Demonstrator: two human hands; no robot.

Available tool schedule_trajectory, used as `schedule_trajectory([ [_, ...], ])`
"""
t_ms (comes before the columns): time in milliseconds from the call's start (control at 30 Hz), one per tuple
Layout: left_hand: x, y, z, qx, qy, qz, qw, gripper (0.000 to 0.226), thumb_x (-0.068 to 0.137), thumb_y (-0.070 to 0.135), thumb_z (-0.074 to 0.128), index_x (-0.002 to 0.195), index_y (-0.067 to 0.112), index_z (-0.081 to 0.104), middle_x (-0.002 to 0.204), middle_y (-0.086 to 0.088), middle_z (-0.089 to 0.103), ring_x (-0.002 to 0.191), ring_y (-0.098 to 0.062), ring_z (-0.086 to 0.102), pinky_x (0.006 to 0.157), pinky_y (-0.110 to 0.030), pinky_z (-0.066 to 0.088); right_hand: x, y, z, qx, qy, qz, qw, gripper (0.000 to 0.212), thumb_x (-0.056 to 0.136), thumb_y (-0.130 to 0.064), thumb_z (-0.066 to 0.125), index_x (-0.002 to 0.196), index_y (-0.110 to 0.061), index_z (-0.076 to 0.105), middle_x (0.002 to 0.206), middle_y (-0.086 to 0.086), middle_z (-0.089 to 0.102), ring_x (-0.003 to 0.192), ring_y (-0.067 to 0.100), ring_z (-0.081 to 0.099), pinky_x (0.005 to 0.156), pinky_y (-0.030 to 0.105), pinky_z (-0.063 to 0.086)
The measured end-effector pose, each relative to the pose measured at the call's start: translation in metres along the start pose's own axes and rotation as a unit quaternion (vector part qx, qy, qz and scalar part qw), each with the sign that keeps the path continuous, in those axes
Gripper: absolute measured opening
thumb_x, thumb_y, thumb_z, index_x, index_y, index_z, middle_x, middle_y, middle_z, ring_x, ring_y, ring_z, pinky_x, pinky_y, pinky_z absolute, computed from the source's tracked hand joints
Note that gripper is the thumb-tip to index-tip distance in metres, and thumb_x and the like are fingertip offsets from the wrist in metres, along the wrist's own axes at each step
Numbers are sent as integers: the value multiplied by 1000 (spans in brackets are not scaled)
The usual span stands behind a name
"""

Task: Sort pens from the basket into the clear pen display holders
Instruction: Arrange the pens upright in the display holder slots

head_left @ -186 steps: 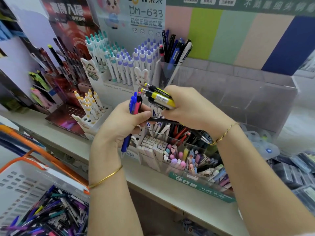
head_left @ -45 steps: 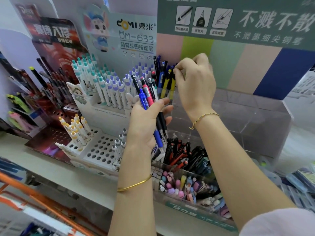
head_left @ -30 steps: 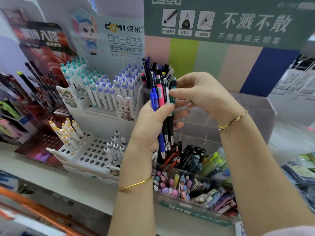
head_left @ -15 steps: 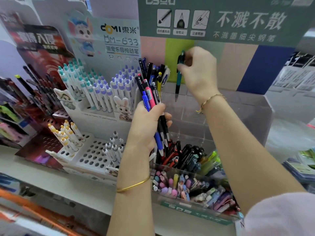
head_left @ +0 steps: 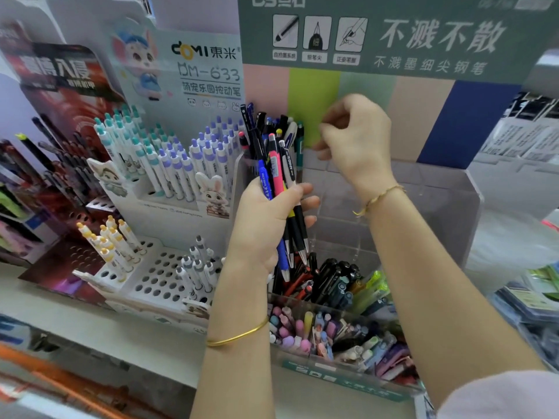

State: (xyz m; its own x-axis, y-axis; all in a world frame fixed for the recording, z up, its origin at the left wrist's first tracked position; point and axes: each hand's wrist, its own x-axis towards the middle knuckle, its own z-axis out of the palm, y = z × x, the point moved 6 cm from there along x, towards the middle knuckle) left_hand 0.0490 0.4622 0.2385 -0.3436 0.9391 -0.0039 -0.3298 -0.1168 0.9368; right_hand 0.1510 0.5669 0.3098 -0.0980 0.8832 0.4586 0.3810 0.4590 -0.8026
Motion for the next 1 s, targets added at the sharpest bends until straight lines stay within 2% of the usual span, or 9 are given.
schedule_trajectory([
  [67,1,0,4,6,-4,9,1000,12,91,2,60,98,12,59,84,-4,70,70,-13,70,56,-26,54,-11,-7,-1,6,-102,19,995,13,89,-14,61,78,-9,64,73,6,66,57,14,64,49,29,51],
  [133,2,1,7,19,-8,19,1000,15,92,1,59,94,15,60,79,-1,71,68,-12,69,56,-26,55,-24,-11,7,-37,-226,24,973,26,89,-26,66,88,0,70,78,13,68,60,12,55,50,25,46],
  [200,3,2,11,36,-14,27,999,16,92,1,59,94,17,61,75,2,71,67,-11,69,57,-26,55,-29,-10,11,-61,-261,17,963,32,84,-24,72,94,6,68,81,20,66,63,12,49,53,26,42],
  [367,7,0,8,9,2,14,1000,11,97,6,52,107,7,57,89,-8,72,75,-19,73,60,-30,58,-22,-5,5,24,-221,55,973,18,87,-11,67,91,6,68,74,9,62,63,13,56,47,19,44],
  [467,9,-1,1,-6,30,-2,1000,8,98,3,50,99,11,52,91,-11,71,74,-21,73,55,-29,58,-8,-9,-7,104,-123,59,985,7,91,-6,58,90,-1,63,73,5,60,60,10,57,45,19,47],
  [567,8,-5,-3,14,43,-7,999,14,97,3,50,93,16,52,87,-6,70,63,-11,69,51,-23,54,7,-15,-28,105,29,2,994,3,91,-7,54,90,-10,55,75,-3,56,70,18,61,58,32,56],
  [633,8,-7,-4,22,45,-5,999,13,96,2,50,95,15,52,89,-6,70,60,-9,66,49,-22,51,9,-22,-32,58,87,-52,993,4,90,-10,54,89,-13,54,77,-10,53,81,22,62,71,43,55],
  [800,9,-5,-3,22,43,1,999,11,94,0,52,100,10,53,94,-10,70,63,-10,63,50,-21,49,6,-21,-6,-116,38,-99,988,12,92,-9,54,102,-5,60,90,0,57,83,17,50,69,21,35],
  [1000,10,-5,-4,13,51,4,999,12,95,3,54,97,15,52,92,-4,58,71,-10,63,56,-22,54,0,-2,22,-227,-43,-69,971,19,84,-10,61,104,-10,63,100,10,69,95,33,61,79,40,51],
])
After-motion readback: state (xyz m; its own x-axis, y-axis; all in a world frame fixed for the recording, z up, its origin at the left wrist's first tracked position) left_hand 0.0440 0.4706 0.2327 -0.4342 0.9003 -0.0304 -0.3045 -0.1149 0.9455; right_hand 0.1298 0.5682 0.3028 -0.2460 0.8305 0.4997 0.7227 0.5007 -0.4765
